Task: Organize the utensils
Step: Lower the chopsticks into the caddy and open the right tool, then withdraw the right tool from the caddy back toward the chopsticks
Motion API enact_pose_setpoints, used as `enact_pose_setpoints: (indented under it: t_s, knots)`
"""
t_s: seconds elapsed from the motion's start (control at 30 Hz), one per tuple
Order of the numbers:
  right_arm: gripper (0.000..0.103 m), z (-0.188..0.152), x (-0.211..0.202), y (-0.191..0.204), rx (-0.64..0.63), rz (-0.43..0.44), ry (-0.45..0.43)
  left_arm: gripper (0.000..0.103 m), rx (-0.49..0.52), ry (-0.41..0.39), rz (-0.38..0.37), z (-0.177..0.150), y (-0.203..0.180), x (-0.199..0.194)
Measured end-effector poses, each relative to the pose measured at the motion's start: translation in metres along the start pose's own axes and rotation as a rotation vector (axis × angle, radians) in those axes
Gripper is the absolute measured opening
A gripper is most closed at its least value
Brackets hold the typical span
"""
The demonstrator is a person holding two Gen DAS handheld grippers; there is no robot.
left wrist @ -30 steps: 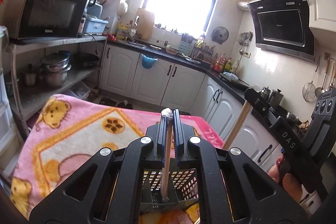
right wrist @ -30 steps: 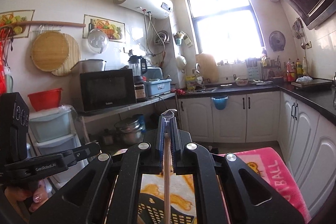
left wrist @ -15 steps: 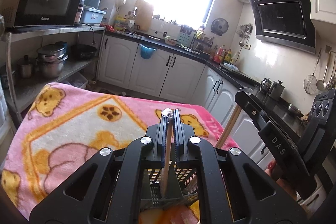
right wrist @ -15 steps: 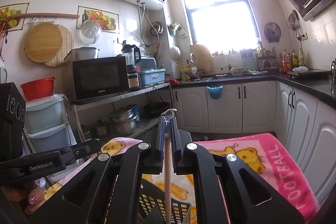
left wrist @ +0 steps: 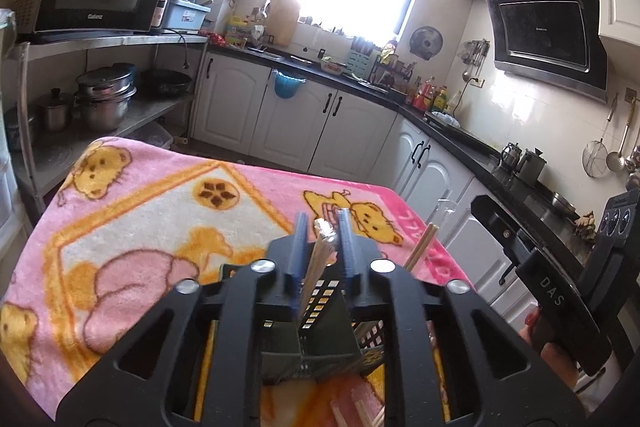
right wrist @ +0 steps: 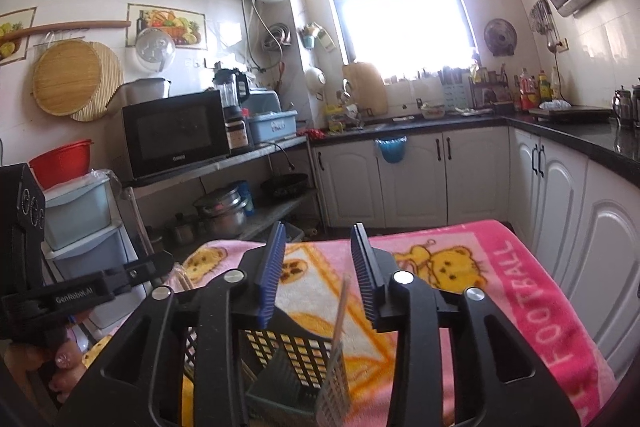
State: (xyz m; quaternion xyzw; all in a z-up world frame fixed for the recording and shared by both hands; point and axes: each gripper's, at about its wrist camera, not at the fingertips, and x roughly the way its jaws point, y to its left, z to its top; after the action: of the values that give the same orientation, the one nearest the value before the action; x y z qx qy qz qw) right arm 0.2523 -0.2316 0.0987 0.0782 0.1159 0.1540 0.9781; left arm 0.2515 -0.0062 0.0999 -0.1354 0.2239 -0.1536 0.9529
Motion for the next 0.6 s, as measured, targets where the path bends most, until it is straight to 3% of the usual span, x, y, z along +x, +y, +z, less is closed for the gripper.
enact_pose_setpoints:
  t_s: [0.1, 0.33, 0.6]
  knots:
    - [0.040, -0.003, -0.005, -0.001, 0.004, 0.002, 0.020, 0.025, -0.009, -0.008, 0.010, -0.002, 0.003, -0.008]
    - [0.048, -0.010, -0.014, -0.001, 0.007, -0.009, 0.066, 0.056, -0.023, -0.003, 0.044, -0.008, 0.010, -0.021]
    - [0.055, -0.020, -0.026, -0.003, 0.009, -0.012, 0.098, 0.081, -0.027, 0.015, 0.072, -0.022, 0.013, -0.029]
